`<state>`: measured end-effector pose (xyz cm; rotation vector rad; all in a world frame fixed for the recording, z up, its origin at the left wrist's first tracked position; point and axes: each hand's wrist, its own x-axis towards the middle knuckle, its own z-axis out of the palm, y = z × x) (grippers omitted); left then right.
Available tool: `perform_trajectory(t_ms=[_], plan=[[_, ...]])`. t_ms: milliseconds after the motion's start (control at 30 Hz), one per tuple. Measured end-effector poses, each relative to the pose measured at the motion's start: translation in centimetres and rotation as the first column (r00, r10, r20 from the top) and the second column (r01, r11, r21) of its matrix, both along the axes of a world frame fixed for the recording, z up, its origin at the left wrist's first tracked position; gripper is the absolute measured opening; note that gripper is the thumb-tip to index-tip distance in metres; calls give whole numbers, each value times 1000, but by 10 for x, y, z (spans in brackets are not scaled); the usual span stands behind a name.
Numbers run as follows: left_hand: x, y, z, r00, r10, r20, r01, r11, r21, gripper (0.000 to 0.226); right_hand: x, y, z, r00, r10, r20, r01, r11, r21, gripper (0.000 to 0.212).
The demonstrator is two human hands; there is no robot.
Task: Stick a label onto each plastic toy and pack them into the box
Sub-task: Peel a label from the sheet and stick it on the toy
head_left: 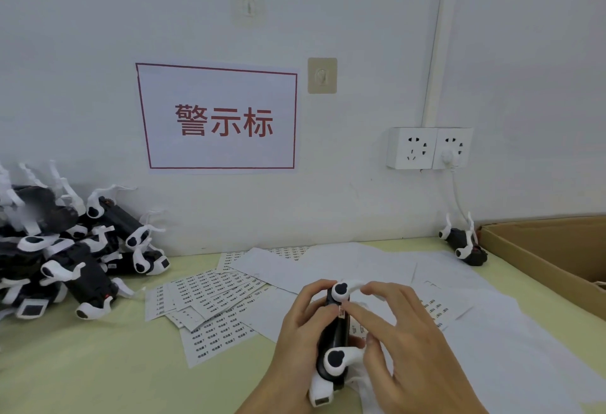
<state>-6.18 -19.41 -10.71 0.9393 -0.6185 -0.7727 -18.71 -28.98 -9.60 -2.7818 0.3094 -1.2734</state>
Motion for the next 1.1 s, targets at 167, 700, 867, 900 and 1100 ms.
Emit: perform_trajectory(t_ms=[167,700,867,900,1100], plan=[[0,0,-1,999,32,-8,-32,999,9,27,1,1,0,1000,15,-10,-15,1000,6,49],[3,-2,-3,998,49,50,-53,994,91,32,5,2,-5,998,52,37,-55,996,74,45],[1,0,-2,1000,23,-3,-23,999,31,28,4,0,-6,998,62,16,-63,995,81,45],[1,0,-3,999,35,11,-35,999,40,28,4,-1,-6,998,63,10,-64,995,78,46],[2,0,-5,998,43,46,-46,996,76,30,8,1,-9,996,80,25,-83,984,157,48]])
